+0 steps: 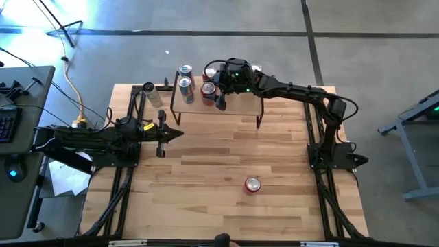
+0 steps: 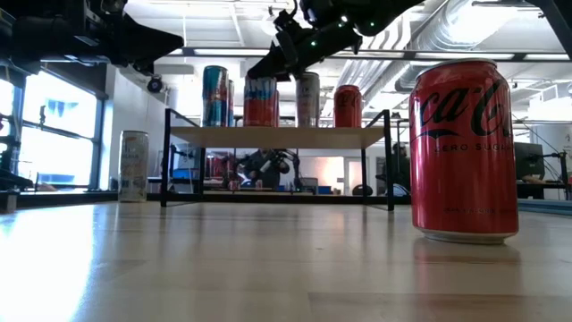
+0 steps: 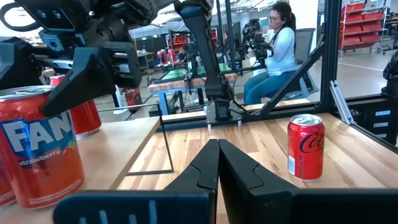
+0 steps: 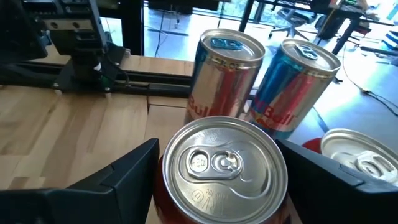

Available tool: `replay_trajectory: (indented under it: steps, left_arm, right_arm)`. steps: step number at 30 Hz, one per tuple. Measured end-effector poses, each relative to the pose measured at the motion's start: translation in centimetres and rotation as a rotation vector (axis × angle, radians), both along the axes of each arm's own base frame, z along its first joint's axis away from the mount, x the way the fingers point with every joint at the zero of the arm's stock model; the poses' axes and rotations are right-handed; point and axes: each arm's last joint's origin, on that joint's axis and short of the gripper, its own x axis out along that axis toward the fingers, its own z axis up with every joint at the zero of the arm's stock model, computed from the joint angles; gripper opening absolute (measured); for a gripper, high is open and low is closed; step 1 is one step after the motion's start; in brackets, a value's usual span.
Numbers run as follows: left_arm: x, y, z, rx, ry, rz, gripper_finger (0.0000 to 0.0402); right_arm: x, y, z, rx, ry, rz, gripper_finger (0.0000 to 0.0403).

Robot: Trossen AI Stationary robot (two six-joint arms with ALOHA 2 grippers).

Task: Place canned beverage on shelf
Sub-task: Put the red soda can on the shelf aligned with the other red soda can

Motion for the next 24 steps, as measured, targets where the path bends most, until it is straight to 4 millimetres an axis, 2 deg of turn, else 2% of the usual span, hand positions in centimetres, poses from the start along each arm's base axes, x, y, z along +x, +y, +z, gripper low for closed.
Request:
replay_trajectory:
  steps: [24]
  left_arm:
    - [0.00,0.00,-0.08,-0.002,0.007,-0.001,0.0000]
  right_arm:
    - [0.19,0.53,0.05,-0.030,0.014,0.002,0.0294]
